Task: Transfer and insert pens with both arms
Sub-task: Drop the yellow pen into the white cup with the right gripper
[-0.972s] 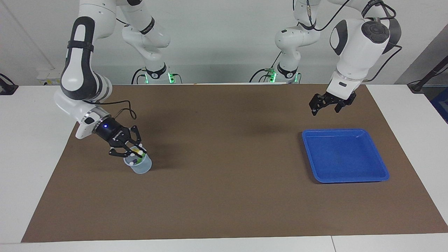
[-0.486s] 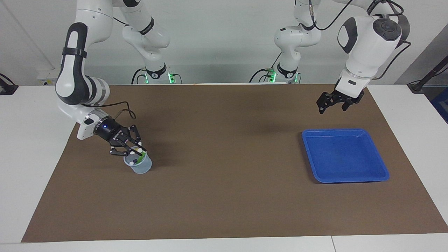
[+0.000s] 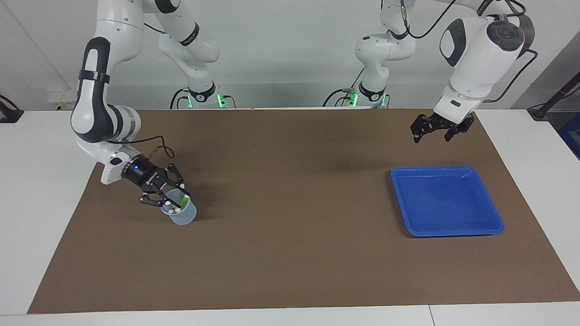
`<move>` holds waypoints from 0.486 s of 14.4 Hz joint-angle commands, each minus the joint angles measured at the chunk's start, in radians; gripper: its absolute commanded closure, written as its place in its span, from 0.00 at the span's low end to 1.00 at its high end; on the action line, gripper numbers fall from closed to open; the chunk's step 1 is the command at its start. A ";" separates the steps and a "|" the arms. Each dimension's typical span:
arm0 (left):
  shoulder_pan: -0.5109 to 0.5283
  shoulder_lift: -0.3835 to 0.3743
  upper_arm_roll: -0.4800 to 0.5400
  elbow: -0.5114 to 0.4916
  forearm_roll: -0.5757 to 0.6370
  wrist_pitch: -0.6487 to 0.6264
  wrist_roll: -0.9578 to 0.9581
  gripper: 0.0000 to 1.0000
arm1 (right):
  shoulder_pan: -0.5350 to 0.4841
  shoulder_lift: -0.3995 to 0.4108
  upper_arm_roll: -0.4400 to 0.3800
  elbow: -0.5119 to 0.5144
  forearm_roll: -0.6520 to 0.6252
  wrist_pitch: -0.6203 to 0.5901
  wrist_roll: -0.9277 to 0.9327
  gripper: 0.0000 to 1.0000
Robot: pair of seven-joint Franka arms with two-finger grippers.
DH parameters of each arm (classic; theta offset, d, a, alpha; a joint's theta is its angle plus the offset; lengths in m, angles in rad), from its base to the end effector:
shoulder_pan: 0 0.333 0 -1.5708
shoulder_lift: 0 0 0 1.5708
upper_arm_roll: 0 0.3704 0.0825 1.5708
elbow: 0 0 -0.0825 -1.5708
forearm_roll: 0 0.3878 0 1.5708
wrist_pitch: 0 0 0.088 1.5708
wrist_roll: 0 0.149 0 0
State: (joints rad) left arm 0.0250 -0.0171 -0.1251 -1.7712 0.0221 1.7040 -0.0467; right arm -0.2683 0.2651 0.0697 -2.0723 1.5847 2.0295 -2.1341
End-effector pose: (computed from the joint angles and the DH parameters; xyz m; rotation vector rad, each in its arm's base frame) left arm 0.5504 -0.0527 0.5619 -3.1118 0.0884 0.0753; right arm 0.6248 -0.0313 0.3618 -1.8988 -0.8739 -1.3006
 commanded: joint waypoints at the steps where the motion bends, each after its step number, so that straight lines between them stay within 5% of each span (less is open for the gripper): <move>1: -0.010 -0.009 0.013 -0.002 0.010 -0.015 0.021 0.00 | -0.019 -0.010 0.010 -0.008 0.024 0.000 -0.020 0.00; 4: -0.013 -0.007 0.013 -0.004 0.010 -0.010 0.019 0.00 | -0.008 -0.041 0.007 0.009 -0.030 0.063 0.092 0.00; 7: -0.016 -0.004 0.012 0.012 0.010 -0.018 0.021 0.00 | -0.002 -0.072 0.007 0.064 -0.254 0.176 0.314 0.00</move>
State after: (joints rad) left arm 0.0249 -0.0171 -0.1248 -1.7706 0.0221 1.7037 -0.0388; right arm -0.2680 0.2269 0.0696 -2.0381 1.4528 2.1479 -1.9621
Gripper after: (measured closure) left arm 0.000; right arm 0.000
